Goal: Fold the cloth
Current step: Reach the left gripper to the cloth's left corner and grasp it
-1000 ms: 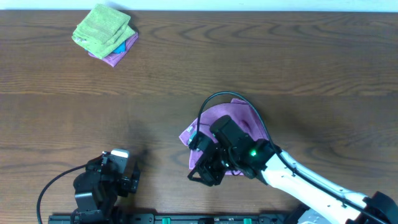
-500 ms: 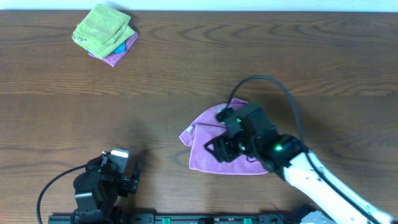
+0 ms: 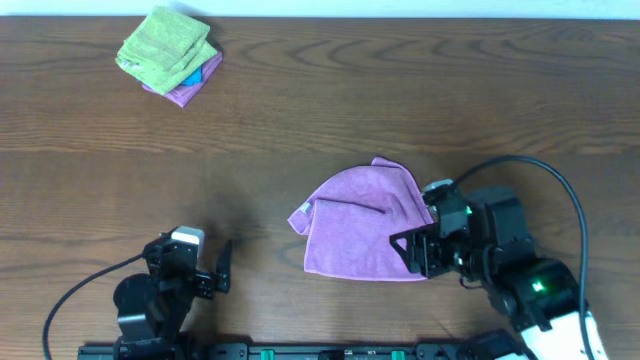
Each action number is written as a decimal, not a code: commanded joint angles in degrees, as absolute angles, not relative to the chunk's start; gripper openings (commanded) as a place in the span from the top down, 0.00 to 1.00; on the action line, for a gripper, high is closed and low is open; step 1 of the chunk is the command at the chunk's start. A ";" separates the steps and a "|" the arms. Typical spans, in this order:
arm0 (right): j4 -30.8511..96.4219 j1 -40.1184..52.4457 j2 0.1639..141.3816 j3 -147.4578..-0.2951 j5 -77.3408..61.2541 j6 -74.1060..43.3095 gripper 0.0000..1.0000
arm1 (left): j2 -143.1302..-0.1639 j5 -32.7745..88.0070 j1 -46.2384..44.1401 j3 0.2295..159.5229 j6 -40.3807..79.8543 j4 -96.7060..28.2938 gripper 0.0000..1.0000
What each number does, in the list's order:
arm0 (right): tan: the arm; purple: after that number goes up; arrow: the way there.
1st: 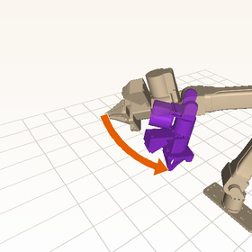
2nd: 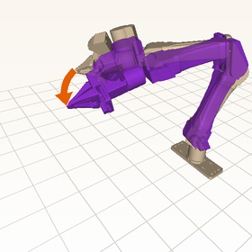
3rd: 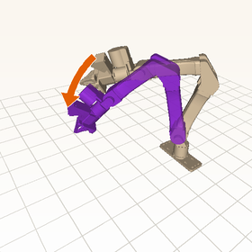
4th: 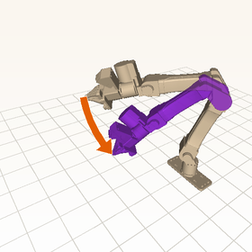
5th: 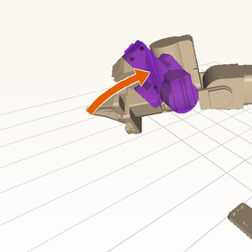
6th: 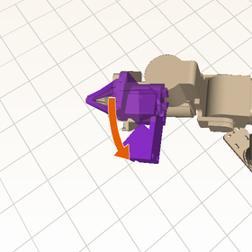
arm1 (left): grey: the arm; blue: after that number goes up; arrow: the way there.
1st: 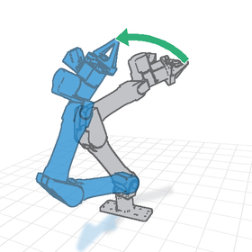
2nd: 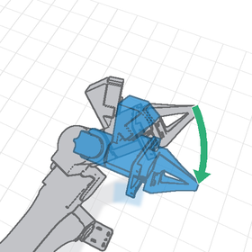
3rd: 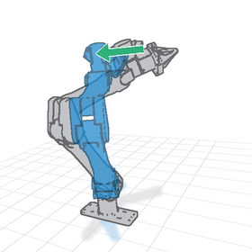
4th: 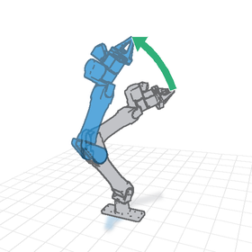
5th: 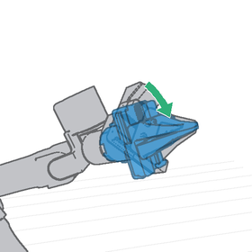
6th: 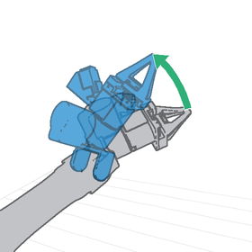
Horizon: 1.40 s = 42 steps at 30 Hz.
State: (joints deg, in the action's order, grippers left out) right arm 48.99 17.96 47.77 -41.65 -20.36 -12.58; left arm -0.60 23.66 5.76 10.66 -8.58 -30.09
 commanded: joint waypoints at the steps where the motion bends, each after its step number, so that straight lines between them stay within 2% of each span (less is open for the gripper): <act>1: 49.43 16.67 46.74 -39.70 -19.51 -11.51 0.36 | -2.52 29.15 5.43 13.54 1.74 -29.34 0.05; 8: 48.73 16.47 46.72 -37.93 -19.49 -11.53 0.36 | -21.10 34.39 5.43 24.43 9.21 -30.02 0.05; 12: 48.60 16.45 46.72 -37.93 -19.46 -11.55 0.36 | -39.29 43.83 5.06 35.70 11.73 -32.80 0.05; 17: 48.18 15.99 46.72 -37.91 -19.42 -12.43 0.36 | -53.67 57.69 3.07 42.87 11.86 -31.31 0.05; 23: 48.62 11.66 46.72 -37.91 -19.49 -13.08 0.36 | -64.53 58.08 2.85 42.89 26.70 -31.00 0.05; 35: 48.73 9.28 46.72 -37.91 -19.49 -13.23 0.35 | -84.51 56.18 -8.69 42.87 27.31 -28.71 0.05; 42: 49.12 9.28 46.72 -37.91 -19.49 -13.26 0.33 | -91.07 56.18 -13.15 42.85 30.52 -25.15 0.05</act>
State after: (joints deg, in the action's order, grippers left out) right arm 48.90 9.82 46.87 -38.06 -19.46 -12.62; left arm -89.30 56.40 -11.99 42.04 28.45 -25.87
